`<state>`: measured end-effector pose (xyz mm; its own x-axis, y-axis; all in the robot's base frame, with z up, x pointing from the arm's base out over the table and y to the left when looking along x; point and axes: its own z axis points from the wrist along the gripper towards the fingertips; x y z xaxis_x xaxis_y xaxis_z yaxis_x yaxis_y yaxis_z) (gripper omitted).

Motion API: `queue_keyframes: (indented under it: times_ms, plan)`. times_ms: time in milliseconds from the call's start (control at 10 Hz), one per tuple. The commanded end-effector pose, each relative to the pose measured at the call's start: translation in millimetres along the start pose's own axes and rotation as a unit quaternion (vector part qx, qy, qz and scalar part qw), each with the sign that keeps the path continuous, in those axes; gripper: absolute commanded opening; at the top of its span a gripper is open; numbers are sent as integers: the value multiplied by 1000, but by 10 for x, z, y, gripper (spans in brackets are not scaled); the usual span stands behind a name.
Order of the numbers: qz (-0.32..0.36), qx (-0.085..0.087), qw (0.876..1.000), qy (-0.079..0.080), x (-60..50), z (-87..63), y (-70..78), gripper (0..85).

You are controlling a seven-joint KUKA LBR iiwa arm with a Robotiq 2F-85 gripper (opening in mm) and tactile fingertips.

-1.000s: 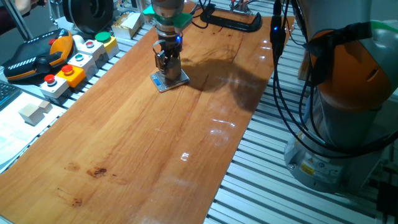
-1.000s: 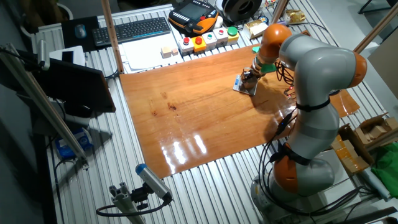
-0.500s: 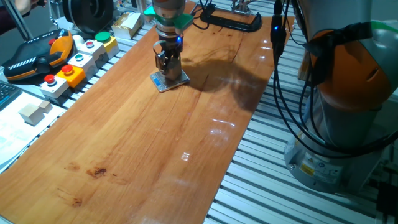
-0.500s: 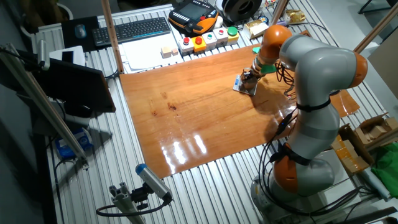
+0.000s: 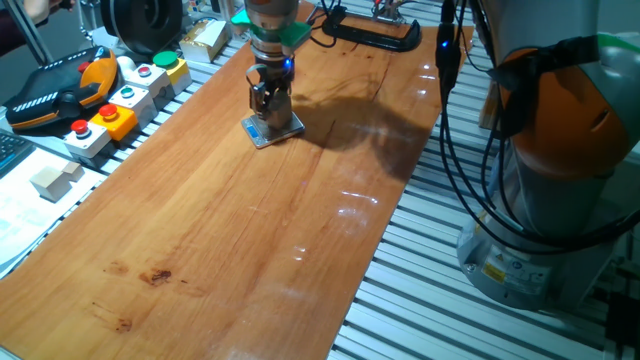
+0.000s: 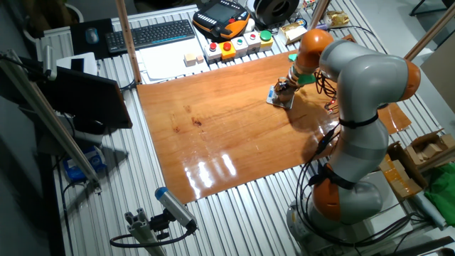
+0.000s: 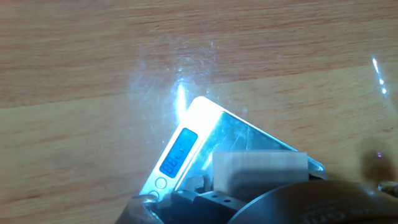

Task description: Place the block on the scale

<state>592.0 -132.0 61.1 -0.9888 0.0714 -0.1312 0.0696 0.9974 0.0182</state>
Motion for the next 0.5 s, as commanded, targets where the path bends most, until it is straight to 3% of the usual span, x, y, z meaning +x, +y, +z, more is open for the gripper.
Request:
queue_keyframes:
  times_ms: [0, 400]
  plan:
    - [0, 3, 1000, -2, -3, -19, 0, 793]
    - [6, 21, 1000, -7, -45, -264, 9, 797]
